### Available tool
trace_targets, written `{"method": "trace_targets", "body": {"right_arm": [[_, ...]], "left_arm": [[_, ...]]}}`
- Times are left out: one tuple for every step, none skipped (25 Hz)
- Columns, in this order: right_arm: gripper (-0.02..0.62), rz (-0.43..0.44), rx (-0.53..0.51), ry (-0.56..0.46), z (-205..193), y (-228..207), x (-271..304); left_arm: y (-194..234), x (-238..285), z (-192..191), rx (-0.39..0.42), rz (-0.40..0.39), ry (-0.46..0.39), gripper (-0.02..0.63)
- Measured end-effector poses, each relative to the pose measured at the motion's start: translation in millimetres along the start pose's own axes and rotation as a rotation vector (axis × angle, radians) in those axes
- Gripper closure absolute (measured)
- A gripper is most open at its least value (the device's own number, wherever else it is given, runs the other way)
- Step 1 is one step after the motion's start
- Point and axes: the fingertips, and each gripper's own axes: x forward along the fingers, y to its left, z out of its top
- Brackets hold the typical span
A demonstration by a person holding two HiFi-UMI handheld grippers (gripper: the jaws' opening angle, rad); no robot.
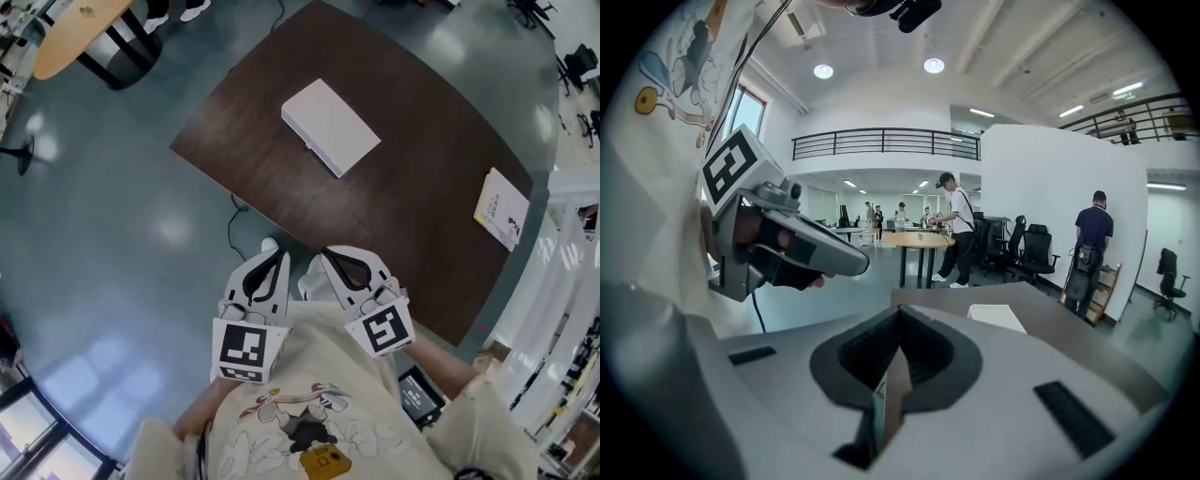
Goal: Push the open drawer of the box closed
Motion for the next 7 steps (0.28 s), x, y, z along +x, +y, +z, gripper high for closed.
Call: {"method": "trace_targets", "body": {"right_arm": [[0.589, -0.003, 0.009, -0.005, -1.3, 0.7, 0.2], [0.589, -0.004, 0.016, -0.009, -2.9, 0.9, 0.0], [0.589, -0.005, 0.022, -0.012, -4.6, 0.5, -1.0], [0.589, -0.004, 0.028, -0.016, -6.7, -0.3, -2.8], [0.589, -0.004, 0.034, -0.018, -8.9, -1.3, -5.1], [0.589, -0.003, 0.04, -0.02, -11.3, -2.4, -7.8], [0.589, -0.003, 0.046, -0.021, -13.8, -3.5, -10.5]], "left_arm": [[-0.6, 0.8, -0.8, 0.008, 0.0, -0.001, 0.6], [-1.8, 1.7, -1.6, 0.013, 0.001, 0.0, 0.6], [-3.9, 3.0, -2.5, 0.016, 0.002, 0.002, 0.6], [-6.9, 4.5, -3.4, 0.017, 0.004, 0.004, 0.6], [-10.3, 6.2, -4.2, 0.017, 0.005, 0.007, 0.6], [-13.9, 8.0, -5.0, 0.017, 0.005, 0.01, 0.6], [-17.6, 9.8, -5.8, 0.016, 0.005, 0.013, 0.6]]}}
